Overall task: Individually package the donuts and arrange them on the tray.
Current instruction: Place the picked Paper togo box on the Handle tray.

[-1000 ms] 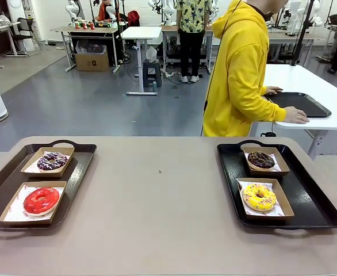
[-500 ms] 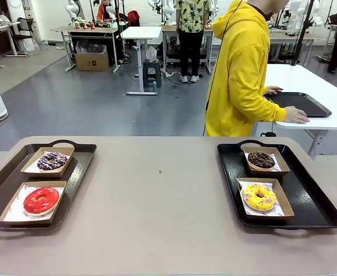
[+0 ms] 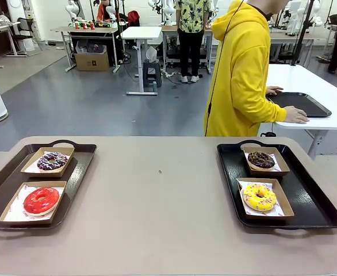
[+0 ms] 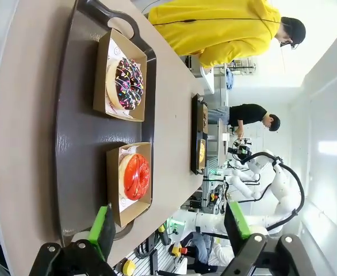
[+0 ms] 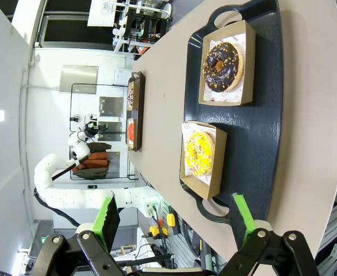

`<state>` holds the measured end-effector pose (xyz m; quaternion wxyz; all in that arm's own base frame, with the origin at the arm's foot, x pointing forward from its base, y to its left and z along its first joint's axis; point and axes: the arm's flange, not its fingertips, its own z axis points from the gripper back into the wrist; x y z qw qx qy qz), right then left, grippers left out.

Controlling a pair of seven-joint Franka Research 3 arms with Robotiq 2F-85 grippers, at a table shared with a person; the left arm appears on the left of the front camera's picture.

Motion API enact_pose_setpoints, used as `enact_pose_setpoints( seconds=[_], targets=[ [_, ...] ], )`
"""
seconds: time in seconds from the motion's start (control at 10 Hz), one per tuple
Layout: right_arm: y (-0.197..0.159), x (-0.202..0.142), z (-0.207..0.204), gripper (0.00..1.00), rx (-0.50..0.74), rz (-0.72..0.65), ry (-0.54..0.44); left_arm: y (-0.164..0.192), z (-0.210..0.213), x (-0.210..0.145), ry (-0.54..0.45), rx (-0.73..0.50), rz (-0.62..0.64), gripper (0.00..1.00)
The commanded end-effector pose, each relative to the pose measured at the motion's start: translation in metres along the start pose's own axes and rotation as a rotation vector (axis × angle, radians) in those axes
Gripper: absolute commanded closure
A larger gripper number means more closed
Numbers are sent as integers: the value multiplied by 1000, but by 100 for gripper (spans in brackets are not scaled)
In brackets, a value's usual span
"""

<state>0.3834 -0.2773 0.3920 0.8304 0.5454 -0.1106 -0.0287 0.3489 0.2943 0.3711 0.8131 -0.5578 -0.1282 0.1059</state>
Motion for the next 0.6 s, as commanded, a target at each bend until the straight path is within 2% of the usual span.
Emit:
enact_pose_setpoints(
  seconds=[0.0,0.5],
  targets=[
    [2,-2,1,0,-4,-5,12,-3,0,-4,-7,-6,-6,1],
    [2,-2,1,0,-4,-5,12,-3,0,-4,-7,-6,-6,1]
  ],
)
